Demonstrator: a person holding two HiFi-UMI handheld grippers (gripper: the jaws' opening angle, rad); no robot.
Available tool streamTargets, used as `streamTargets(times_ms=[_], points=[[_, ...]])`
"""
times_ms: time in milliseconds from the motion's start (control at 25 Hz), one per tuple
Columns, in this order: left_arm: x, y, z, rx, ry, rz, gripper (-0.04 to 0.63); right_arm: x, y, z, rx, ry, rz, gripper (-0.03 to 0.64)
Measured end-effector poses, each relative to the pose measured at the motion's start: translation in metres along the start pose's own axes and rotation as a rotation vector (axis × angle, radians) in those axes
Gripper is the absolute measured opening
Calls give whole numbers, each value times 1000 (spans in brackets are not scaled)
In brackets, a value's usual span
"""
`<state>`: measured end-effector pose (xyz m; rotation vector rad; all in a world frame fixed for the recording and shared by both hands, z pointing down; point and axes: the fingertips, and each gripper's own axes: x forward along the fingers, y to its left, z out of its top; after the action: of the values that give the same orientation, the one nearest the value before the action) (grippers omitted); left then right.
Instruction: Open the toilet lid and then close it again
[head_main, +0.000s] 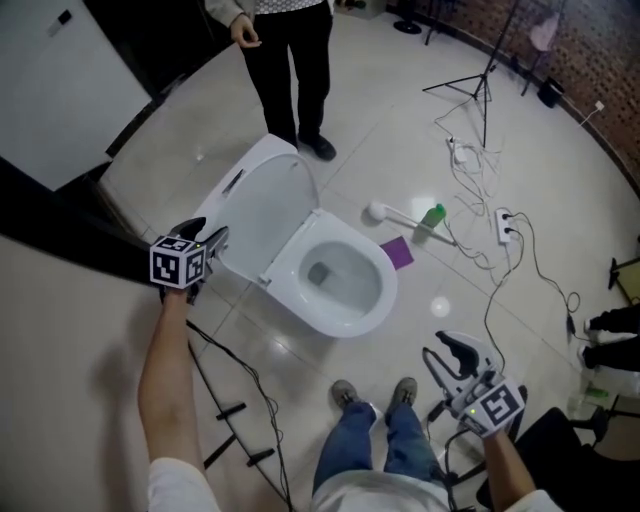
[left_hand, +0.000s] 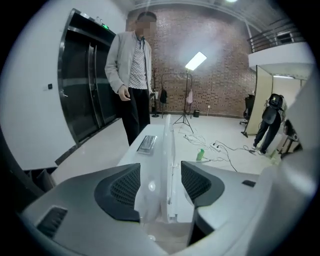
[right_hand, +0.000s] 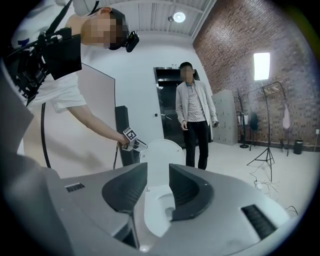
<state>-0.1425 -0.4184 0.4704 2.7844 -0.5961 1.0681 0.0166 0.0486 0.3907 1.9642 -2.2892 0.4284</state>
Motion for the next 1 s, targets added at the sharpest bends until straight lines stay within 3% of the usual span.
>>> streamTargets(times_ms=[120, 200, 440, 680, 840, 1000], points=[[13, -5, -3, -17, 29, -56, 197, 2, 1, -9, 24, 18, -4, 130], [13, -5, -1, -18, 20, -54, 44, 2, 2, -11, 22, 16, 2, 129], [5, -42, 1, 80, 38, -62, 29, -4, 2, -21, 32, 17, 40, 129], [-8, -184, -31, 288, 12, -21, 34, -19, -3, -31, 22, -13, 81, 129], [12, -292, -86, 491, 71, -19, 41, -36, -10, -48, 42, -13, 108, 129], [48, -358, -152, 628, 154, -14, 52, -57, -22, -80, 56, 23, 126, 129]])
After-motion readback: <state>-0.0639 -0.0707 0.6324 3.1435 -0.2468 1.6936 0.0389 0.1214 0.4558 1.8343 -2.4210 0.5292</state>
